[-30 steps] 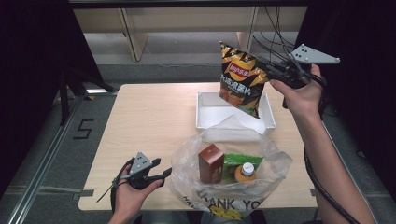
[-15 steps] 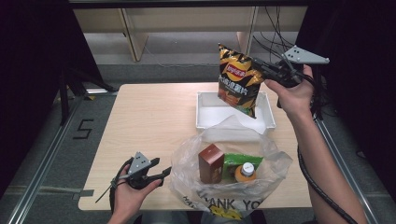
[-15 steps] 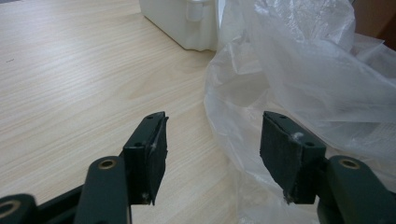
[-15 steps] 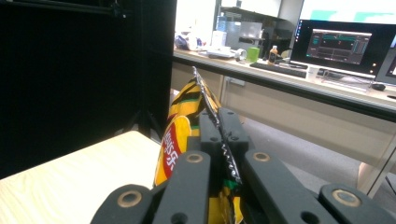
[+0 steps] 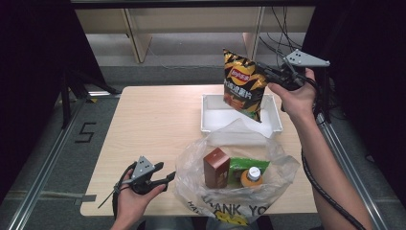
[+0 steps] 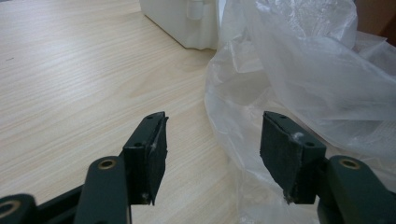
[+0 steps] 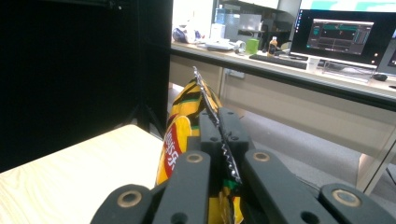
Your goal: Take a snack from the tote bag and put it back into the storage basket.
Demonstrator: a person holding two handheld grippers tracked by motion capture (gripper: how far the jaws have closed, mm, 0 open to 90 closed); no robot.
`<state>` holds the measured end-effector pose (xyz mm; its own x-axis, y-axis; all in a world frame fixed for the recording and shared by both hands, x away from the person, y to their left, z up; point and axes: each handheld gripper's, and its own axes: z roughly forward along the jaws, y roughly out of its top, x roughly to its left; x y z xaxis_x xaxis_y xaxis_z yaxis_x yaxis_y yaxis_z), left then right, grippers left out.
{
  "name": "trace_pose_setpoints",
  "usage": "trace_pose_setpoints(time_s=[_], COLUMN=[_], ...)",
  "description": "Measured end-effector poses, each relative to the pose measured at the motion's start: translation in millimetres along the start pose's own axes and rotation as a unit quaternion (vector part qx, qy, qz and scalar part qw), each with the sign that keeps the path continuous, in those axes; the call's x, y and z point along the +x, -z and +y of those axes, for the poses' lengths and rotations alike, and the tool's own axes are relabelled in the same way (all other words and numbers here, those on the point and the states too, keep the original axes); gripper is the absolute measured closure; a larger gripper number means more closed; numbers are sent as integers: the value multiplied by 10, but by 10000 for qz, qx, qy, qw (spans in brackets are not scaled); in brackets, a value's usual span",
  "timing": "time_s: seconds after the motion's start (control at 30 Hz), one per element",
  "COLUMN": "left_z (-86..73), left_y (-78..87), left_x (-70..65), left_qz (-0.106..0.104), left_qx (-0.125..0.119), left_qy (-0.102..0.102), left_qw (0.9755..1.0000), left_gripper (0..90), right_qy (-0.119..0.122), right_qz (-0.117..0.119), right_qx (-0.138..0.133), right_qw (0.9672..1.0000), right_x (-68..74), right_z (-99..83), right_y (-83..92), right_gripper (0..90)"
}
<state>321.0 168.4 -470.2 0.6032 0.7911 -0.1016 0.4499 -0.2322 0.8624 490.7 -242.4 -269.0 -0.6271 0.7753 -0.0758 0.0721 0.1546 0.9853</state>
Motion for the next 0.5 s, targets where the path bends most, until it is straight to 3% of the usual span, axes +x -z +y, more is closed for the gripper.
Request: trace_pose_setpoints(time_s=[0.07,0.1,0.23,0.37,0.5], left_z=[4,7,5,7,4], left_y=[4,10,12,13,10], left_x=[3,11,15,2,6], left_qz=[27,31,29,49,33], left_qx=[-35,-47,-44,-41,-57], left_qy=[0,-69,-49,-30,-47], left_qw=[10000,10000,10000,10000,10000], left_gripper=[409,409,409,409,409], right_qy=[54,-49,-6,-108,54], right_qz=[-28,8,-74,-66,-71], right_qx=[2,46,119,218,209], right_qw=[10000,10000,9999,9997,9997], right_x=[-15,-9,-39,-49,-85], right_z=[-11,-19,-59,-100,-146], right_y=[-12,-14,-49,-80,-123], right_gripper=[900,900,900,900,900])
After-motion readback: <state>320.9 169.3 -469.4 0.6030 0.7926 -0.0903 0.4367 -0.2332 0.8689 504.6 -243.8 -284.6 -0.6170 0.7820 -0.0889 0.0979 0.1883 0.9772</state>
